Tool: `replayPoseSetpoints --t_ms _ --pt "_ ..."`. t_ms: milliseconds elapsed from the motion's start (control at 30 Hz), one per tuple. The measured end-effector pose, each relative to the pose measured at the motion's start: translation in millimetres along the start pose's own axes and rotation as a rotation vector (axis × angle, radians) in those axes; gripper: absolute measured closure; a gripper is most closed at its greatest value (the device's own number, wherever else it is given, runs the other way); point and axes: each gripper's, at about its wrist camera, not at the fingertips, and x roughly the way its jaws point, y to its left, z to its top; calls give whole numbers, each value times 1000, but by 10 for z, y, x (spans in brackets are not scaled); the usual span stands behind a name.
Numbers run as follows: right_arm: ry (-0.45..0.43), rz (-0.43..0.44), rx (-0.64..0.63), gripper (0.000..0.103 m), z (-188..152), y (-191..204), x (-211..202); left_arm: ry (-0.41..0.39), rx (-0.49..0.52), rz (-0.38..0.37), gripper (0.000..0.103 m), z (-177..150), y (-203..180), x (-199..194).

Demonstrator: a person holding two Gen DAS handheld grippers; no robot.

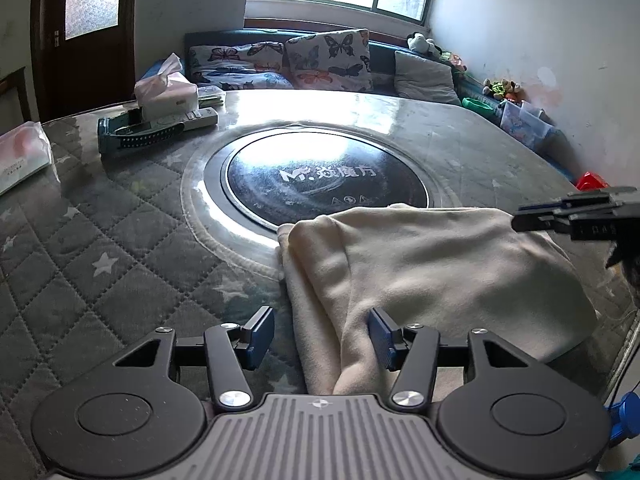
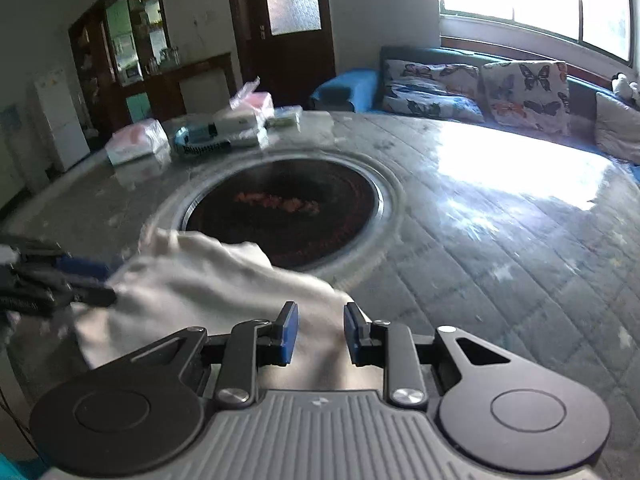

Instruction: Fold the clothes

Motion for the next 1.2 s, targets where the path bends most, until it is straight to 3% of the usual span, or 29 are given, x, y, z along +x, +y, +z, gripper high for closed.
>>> replayPoseSetpoints --t_ms 267,433,833,933,1200 --pt "51 -13 -8 79 99 58 381 5 -10 -3 47 18 17 25" --pt "23 -19 -49 78 152 170 268 -1 -37 -11 46 3 84 1" --pt "37 165 -296 77 96 1012 107 -28 -57 19 45 49 142 -92" --pt "47 215 -376 62 53 1266 91 -35 -102 35 45 91 225 -133" --pt "64 285 -578 61 -130 1870 186 -23 -231 75 36 147 449 -164"
